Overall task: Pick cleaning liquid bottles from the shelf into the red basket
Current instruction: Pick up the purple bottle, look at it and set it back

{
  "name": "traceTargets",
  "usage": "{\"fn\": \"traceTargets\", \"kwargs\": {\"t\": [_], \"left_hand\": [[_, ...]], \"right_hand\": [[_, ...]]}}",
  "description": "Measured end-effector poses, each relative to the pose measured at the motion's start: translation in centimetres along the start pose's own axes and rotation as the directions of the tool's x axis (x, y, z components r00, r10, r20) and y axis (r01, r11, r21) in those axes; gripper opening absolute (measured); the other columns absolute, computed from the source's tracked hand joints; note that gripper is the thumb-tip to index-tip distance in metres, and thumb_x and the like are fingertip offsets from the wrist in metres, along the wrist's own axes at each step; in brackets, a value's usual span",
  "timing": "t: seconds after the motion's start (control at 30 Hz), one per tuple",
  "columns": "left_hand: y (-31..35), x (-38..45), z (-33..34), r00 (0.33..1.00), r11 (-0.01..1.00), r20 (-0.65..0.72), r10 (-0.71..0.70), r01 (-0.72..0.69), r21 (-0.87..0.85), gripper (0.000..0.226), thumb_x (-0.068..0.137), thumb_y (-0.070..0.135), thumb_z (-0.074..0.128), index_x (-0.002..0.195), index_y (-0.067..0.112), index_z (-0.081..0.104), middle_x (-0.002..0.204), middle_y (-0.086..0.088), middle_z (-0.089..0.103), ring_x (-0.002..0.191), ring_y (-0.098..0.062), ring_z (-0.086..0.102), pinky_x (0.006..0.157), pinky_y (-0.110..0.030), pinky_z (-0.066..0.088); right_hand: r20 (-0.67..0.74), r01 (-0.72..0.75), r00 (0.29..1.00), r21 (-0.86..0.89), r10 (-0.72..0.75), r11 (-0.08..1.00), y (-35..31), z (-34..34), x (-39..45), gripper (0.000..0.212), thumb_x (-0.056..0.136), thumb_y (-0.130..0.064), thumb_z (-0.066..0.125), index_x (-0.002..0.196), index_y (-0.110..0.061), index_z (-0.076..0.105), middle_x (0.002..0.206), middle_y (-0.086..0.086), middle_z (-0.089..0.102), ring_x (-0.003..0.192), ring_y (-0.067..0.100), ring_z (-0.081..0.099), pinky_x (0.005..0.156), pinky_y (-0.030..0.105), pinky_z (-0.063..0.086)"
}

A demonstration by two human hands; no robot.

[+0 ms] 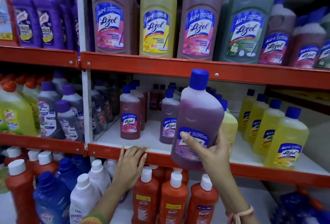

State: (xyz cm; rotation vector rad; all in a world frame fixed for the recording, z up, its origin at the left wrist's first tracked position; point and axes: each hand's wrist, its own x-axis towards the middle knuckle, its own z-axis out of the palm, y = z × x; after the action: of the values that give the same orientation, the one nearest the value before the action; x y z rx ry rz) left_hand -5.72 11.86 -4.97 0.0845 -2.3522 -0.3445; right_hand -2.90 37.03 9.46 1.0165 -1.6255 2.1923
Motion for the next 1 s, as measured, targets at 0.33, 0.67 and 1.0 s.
{"fn": "traceTargets", "kwargs": {"t": [0.33, 0.67, 1.0], "left_hand": [[-0.6, -0.1, 0.4, 1.000, 0.999, -0.005, 0.031, -0.031, 0.026, 0.061, 0.096, 0.054, 0.010, 0.121, 0.024, 0.057, 0.114, 0.007, 0.063, 0.115, -0.012, 0.051, 0.114, -0.044, 0.014], [-0.4, -0.3, 0.4, 1.000, 0.999, 0.000, 0.028, -0.028, 0.022, 0.058, 0.096, 0.053, 0.010, 0.123, 0.027, 0.054, 0.116, 0.008, 0.061, 0.117, -0.011, 0.049, 0.114, -0.043, 0.012], [-0.2, -0.3, 0.2, 0.999, 0.999, -0.018, 0.033, -0.032, 0.019, 0.040, 0.096, 0.041, 0.029, 0.126, 0.029, 0.052, 0.120, 0.010, 0.058, 0.122, -0.009, 0.045, 0.116, -0.042, 0.007]], "right_hand": [[0.384, -0.501, 0.859, 0.502, 0.338, 0.705, 4.9, 0.5, 0.9, 0.105, 0.030, -0.042, 0.097, 0.114, 0.003, 0.054, 0.086, 0.020, 0.072, 0.076, 0.032, 0.071, 0.071, 0.043, 0.060], [0.399, -0.428, 0.887, 0.516, 0.233, 0.742, 5.0, -0.3, 3.1, 0.086, 0.033, -0.034, 0.098, 0.102, 0.001, 0.062, 0.081, 0.019, 0.075, 0.073, 0.032, 0.074, 0.064, 0.040, 0.061], [0.123, -0.270, 0.959, 0.121, 0.255, 0.955, 7.3, 0.5, 6.8, 0.049, 0.057, -0.015, 0.087, 0.102, -0.019, 0.066, 0.090, 0.003, 0.077, 0.082, 0.022, 0.072, 0.067, 0.031, 0.060]]}}
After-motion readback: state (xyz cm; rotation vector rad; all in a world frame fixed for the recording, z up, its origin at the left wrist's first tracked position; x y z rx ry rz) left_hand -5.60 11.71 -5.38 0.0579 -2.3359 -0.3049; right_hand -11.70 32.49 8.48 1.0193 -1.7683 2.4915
